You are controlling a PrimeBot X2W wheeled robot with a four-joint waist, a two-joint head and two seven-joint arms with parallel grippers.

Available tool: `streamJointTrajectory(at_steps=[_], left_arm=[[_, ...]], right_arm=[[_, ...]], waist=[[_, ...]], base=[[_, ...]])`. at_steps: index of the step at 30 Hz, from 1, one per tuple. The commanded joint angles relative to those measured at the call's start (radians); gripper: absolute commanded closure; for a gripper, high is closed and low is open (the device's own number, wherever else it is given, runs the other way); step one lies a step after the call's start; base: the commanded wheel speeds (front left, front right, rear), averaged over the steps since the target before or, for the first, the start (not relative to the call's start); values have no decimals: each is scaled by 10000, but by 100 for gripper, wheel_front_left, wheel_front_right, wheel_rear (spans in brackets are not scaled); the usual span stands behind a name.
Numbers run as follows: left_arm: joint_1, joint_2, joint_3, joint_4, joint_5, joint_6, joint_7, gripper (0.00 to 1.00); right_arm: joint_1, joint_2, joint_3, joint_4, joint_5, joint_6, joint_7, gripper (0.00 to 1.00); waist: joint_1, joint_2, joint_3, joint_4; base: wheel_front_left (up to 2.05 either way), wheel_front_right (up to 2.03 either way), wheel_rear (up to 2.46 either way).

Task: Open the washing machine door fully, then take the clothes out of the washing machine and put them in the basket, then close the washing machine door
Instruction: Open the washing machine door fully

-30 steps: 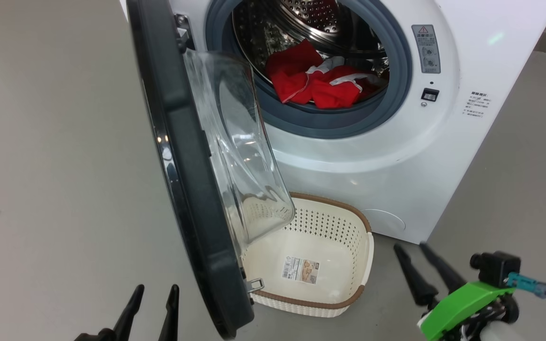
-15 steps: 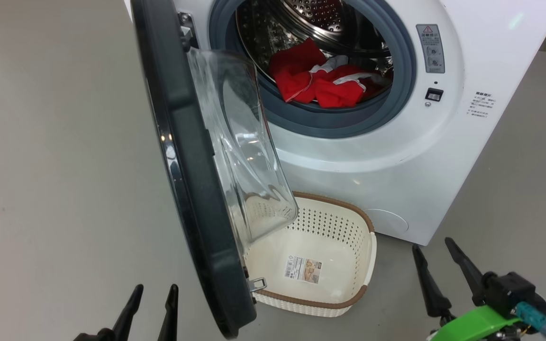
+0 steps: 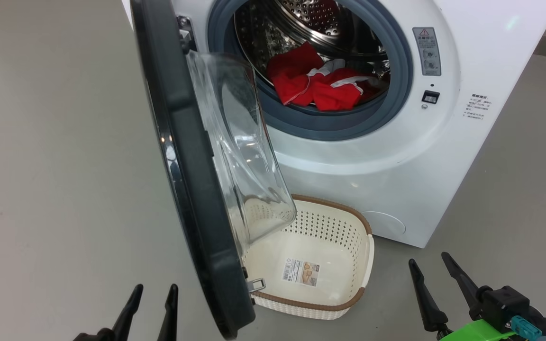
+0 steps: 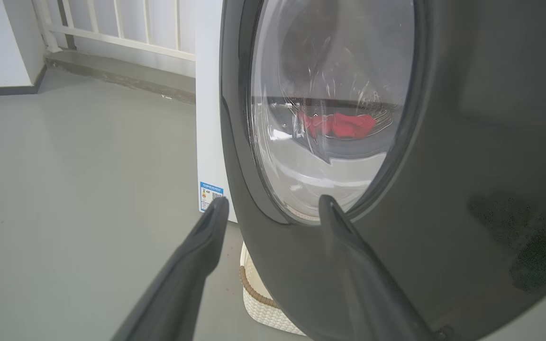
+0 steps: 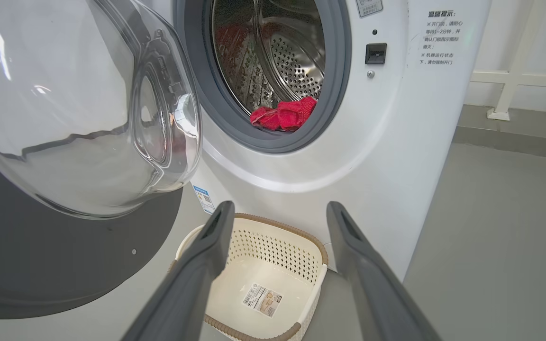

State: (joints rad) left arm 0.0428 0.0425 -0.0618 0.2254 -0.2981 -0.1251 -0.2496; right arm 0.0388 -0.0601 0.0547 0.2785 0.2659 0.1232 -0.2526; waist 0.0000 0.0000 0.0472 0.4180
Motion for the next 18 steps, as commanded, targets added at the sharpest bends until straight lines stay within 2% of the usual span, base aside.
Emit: streamJointTrajectory(at_steps=[1, 3, 7, 12, 18], left_arm=[[-106, 78, 387, -243, 189, -56, -122, 0], [-111, 78, 435, -233, 135, -56, -122, 100], [-269, 78, 591, -839, 26, -56, -122, 100], [-669, 78, 952, -2563, 168, -55, -122, 100], [-854, 77, 363, -4805, -7, 1, -122, 100]], right_arm=[[-102, -36, 204, -275, -165, 75, -91, 0], [-98, -23, 198, -292, -160, 75, -91, 0], [-73, -2, 199, -369, -110, 75, -91, 0], [-45, 15, 184, -447, -101, 75, -91, 0], [-44, 26, 183, -506, -118, 75, -91, 0]], waist=[[0, 0, -34, -7], [0, 0, -55, -11], [0, 0, -99, 9], [0, 0, -131, 48], [0, 0, -160, -5]], base=[[0, 0, 0], [0, 0, 0], [0, 0, 0], [0, 0, 0], [0, 0, 0]])
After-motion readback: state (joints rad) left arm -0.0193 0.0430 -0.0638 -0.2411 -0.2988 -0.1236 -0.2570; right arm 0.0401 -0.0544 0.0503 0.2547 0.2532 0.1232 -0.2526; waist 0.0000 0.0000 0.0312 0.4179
